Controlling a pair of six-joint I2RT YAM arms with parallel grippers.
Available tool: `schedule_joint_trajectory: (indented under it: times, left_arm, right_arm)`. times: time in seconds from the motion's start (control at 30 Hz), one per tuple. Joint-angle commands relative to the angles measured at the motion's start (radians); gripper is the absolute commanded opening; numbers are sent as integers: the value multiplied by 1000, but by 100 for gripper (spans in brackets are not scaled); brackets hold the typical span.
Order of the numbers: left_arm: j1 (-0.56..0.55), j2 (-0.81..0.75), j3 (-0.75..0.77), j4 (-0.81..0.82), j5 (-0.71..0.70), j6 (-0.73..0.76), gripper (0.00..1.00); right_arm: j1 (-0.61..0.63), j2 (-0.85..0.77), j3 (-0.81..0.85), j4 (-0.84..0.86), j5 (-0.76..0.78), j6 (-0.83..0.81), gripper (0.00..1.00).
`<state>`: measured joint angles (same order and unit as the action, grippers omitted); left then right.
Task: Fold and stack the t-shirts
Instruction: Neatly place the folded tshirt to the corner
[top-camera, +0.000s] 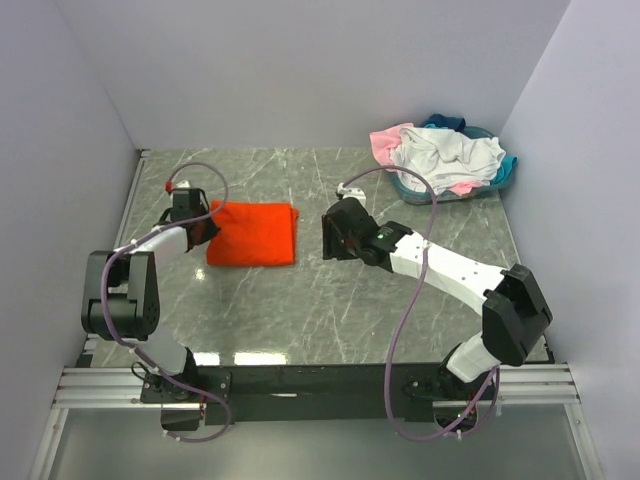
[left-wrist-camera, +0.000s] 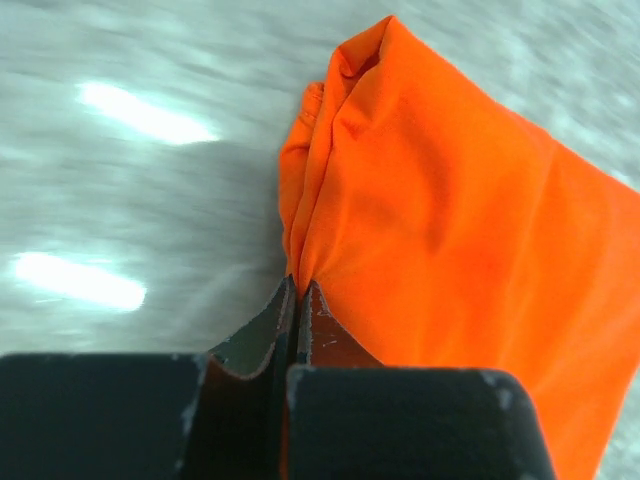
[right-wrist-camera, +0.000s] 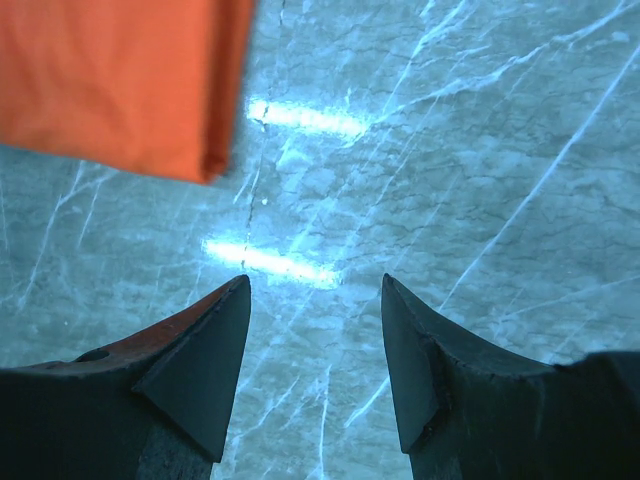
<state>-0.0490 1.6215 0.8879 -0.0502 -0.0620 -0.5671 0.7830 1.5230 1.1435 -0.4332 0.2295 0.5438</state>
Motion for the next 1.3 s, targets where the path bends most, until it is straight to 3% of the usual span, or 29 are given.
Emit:
schedule_joint_trajectory:
  times: [0.0,0.6,1.27]
  left_arm:
    - [72,-46,46,-62,-99,61,0]
    - [406,-17,82,-27,-165,111,0]
    - [498,29,157,-23,-214,92,1]
  right_arm:
    - [-16,-50,18,-7,31,-19,62]
    - [-87,-119,28,5,-15,-82,63]
    - [-90,-95,-10,8,-27,-88,63]
